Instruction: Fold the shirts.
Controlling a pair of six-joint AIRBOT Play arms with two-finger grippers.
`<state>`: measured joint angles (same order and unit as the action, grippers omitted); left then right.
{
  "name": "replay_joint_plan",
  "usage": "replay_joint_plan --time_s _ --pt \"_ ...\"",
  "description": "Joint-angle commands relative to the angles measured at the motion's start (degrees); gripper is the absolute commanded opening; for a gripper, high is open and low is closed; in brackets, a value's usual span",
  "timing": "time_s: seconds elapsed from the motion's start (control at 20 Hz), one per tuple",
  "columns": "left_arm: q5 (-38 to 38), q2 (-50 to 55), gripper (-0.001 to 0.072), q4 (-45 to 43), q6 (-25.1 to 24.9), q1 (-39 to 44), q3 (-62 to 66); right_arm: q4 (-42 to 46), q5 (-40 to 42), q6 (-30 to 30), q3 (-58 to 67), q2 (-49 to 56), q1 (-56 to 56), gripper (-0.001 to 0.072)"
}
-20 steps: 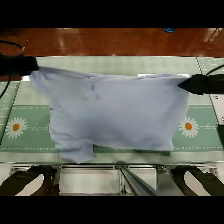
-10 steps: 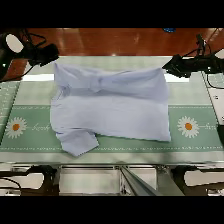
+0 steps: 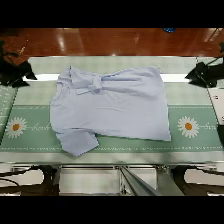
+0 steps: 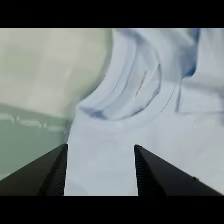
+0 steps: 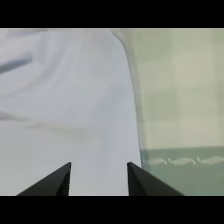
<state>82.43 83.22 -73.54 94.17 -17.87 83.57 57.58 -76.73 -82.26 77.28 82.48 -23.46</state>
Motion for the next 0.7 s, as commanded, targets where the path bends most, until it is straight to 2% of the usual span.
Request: replay_joint_plan --time_s 0.0,0.1,0.25,0.4,0.65 --pt "3.54 -9.66 0.0509 11.98 -9.99 -8.44 -17.33 -3.45 7.56 5.29 -21.38 -12.96 -1.66 0.0409" --pt "3.26 -14.08 0.0509 19.63 -12.48 -14.47 -26.56 -9.16 10.69 9.79 -33.31 -19.8 -1.7 0.0409" --pt "3.1 -18.18 0.0509 20.7 -14.05 -20.31 -36.09 -10.56 10.84 10.56 -42.53 -26.6 -1.7 0.0409" --pt "1.64 -19.26 0.0509 18.32 -11.93 -21.86 -43.04 -13.33 10.45 10.56 -45.27 -31.98 -1.7 0.0409" --pt "-4.39 -18.53 0.0509 17.88 -13.09 -21.62 -51.15 -13.7 8.28 10.54 -45.27 -34.18 -1.7 0.0408"
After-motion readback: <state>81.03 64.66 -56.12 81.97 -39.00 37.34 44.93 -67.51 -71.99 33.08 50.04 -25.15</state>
